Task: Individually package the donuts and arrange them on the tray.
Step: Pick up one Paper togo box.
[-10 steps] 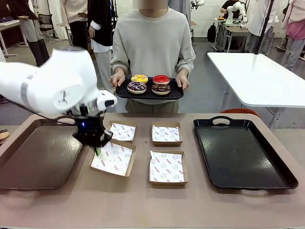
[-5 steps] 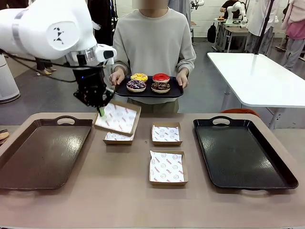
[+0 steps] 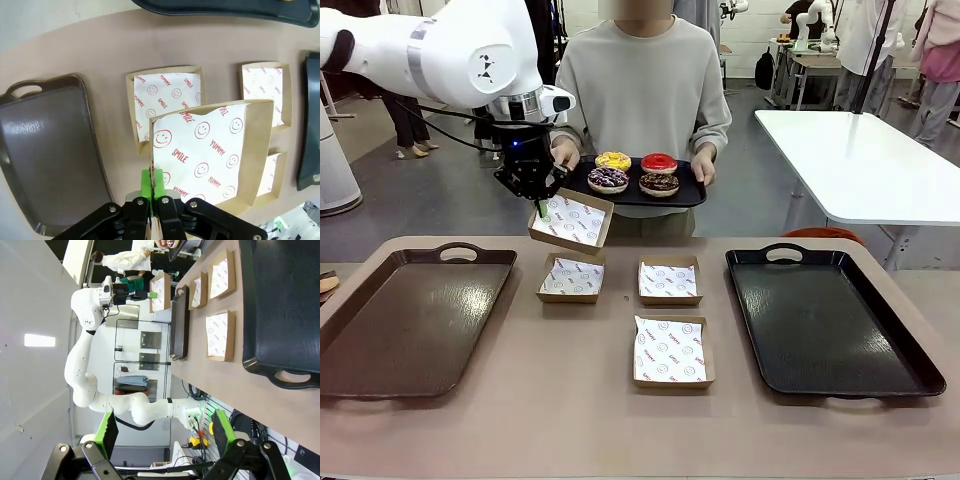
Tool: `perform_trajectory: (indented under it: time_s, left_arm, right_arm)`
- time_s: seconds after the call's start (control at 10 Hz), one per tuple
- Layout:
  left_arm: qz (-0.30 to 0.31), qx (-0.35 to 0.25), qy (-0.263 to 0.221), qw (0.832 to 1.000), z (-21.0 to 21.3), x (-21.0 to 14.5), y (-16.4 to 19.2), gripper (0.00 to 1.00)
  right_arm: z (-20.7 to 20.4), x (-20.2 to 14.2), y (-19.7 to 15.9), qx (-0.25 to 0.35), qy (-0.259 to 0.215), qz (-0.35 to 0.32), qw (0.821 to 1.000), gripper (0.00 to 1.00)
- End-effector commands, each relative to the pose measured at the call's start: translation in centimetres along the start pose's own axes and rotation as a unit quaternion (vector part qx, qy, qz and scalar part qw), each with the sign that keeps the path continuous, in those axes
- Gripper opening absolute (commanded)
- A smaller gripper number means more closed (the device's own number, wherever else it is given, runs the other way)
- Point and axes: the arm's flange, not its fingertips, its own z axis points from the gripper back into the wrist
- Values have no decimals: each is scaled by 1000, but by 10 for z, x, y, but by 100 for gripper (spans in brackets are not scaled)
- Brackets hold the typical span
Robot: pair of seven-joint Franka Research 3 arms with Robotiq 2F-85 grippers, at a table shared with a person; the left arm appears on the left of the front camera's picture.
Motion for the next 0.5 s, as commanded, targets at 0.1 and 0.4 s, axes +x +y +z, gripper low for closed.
perform_trajectory:
  time_s: [0.1, 0.4]
  left_arm:
    - [-3, 1, -7, 1000, 5, -8, -1, 0]
    - [-3, 1, -7, 1000, 5, -8, -1, 0]
  right_arm:
    - [1, 0, 0, 11, -3, 2, 1000, 100]
    - [1, 0, 0, 11, -3, 2, 1000, 100]
